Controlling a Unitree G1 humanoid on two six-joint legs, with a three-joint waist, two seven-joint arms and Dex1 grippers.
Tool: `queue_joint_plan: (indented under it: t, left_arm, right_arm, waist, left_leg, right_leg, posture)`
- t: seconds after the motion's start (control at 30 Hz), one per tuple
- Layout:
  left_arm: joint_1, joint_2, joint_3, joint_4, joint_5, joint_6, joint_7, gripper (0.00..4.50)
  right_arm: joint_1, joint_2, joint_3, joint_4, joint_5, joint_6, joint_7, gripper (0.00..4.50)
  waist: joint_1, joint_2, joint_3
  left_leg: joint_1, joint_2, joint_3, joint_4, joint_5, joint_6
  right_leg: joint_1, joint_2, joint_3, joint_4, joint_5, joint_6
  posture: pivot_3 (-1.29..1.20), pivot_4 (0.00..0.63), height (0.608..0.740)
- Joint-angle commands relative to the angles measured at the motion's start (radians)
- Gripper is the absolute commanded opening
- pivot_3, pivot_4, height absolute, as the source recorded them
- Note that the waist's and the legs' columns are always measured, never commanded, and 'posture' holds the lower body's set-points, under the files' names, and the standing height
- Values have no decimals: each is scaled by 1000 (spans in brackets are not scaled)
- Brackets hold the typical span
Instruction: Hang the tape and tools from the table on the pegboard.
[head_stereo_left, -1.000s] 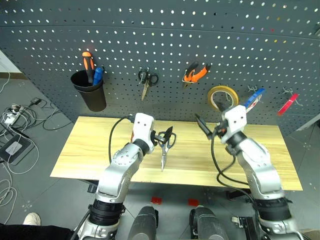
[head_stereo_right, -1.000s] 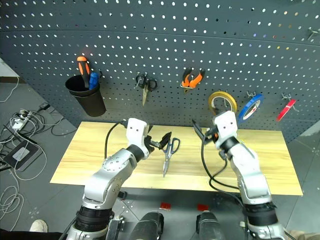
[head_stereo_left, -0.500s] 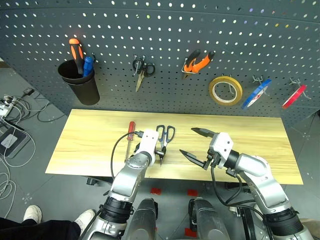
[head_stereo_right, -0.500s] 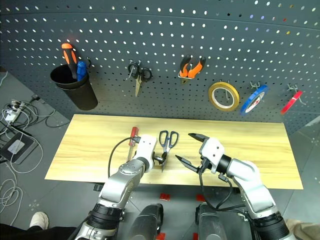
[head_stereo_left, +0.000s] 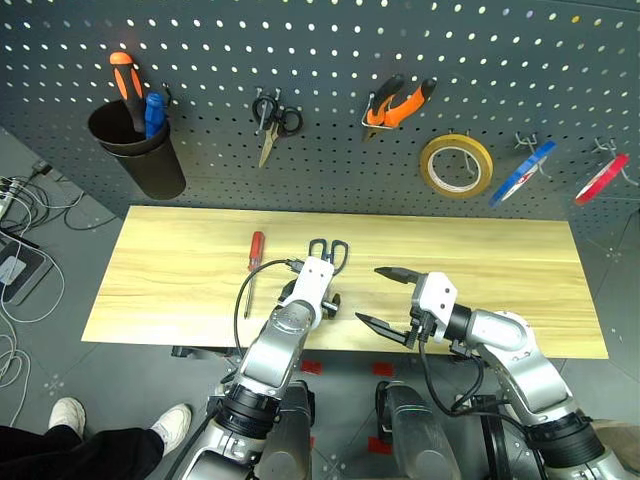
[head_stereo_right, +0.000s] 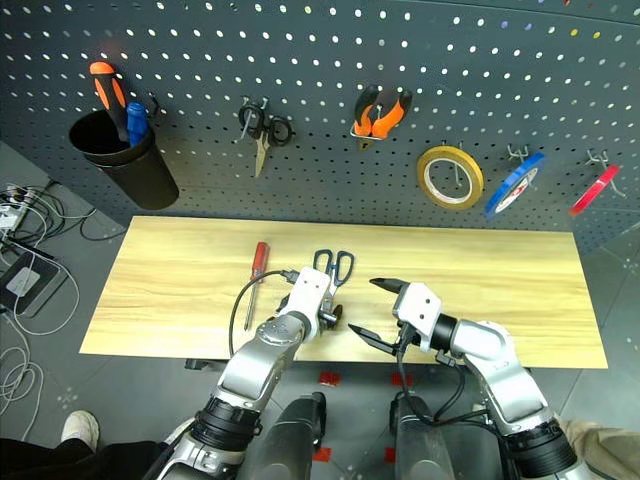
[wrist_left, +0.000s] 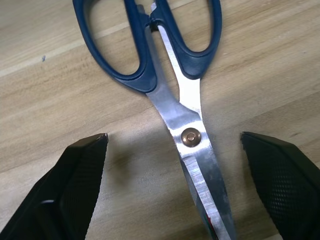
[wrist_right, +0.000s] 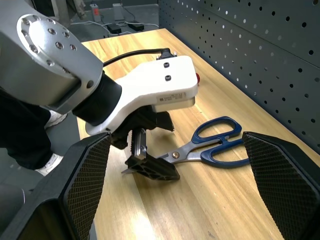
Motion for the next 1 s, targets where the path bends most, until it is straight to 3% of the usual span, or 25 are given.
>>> queue_joint_plan:
  t: [0.03,0.37,0.77,1.0]
  left_arm:
    - [29,-2,-20,-18,25,13,4,3352]
    - [18,5,-2,-21,31,17,-7,576]
    - [5,21,12,-31,34,-3,-19,552]
    - [13,58,17,-90,24,-120,-63,552]
  right_arm:
    - [6,9,7,-9,-8,-10,-7,4500]
    - [17,23,11,-13,-14,-21,-15,4500]
    - [4,44,0,-8,-22,-36,-25,4500]
    - [-7,68,-28,-21,-9,-26,-64,4500]
  waist:
    - [0,0,1]
    - [-2,0,3]
    - [5,0,3]
    - [12,0,-1]
  left_leg:
    - [0,0,0,0,0,0]
    - [0,0,0,-1,0,0]
    - [0,0,0,-1,3,-6]
    - [-1,0,-1,-2,5,-10]
  right_leg:
    - [0,0,0,0,0,0]
    - [0,0,0,0,0,0]
    - [-1,-1,-1,-1,0,0]
    - [-2,-2,-2,-1,0,0]
  posture:
    - [56,437,740]
    - [79,415,740]
    - [100,344,740]
    - [106,291,740]
